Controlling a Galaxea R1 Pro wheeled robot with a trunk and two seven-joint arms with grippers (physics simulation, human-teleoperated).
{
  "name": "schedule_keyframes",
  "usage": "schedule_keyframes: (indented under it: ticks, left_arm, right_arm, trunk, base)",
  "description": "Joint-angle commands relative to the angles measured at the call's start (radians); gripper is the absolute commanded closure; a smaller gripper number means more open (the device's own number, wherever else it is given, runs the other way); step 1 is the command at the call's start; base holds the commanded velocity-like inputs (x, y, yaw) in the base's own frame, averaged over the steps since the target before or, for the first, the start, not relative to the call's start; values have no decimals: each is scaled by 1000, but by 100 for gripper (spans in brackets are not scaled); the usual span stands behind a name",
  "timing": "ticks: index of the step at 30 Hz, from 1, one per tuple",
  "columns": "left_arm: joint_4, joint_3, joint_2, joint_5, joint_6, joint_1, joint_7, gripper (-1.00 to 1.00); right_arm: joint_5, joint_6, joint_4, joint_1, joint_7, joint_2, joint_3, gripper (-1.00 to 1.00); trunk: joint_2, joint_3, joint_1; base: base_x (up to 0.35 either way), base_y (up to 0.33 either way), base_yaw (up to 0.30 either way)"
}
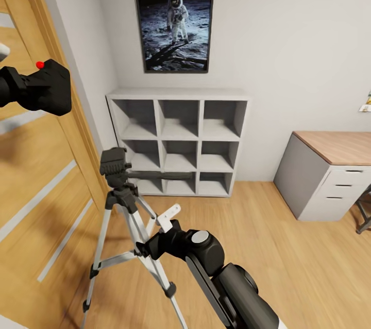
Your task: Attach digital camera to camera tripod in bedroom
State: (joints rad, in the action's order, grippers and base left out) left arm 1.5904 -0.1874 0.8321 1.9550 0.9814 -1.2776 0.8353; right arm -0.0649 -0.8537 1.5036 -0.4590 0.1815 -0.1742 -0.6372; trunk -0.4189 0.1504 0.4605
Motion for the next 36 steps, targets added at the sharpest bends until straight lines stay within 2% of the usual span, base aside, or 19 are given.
schedule_keyframes:
  ticks: [1, 31, 36]
  left_arm:
    - [0, -1, 1, 10, -1, -2, 10, 100]
    - [2, -2, -11, 10, 1, -2, 10, 100]
    - [-3, -2, -21, 10, 4, -1, 8, 100]
  right_arm:
    - [-6, -5, 0, -1, -2, 0, 0, -100]
    - [-2, 34, -55, -1, -2, 0, -2, -100]
    - [-3, 39, -78, -1, -2, 0, -4, -100]
  trunk:
    - [-2, 2, 1]
    - [-2, 2, 1]
    - [-2, 2, 1]
  base:
    - [217, 143, 0]
    - [25, 40, 0]
    - [0, 3, 0]
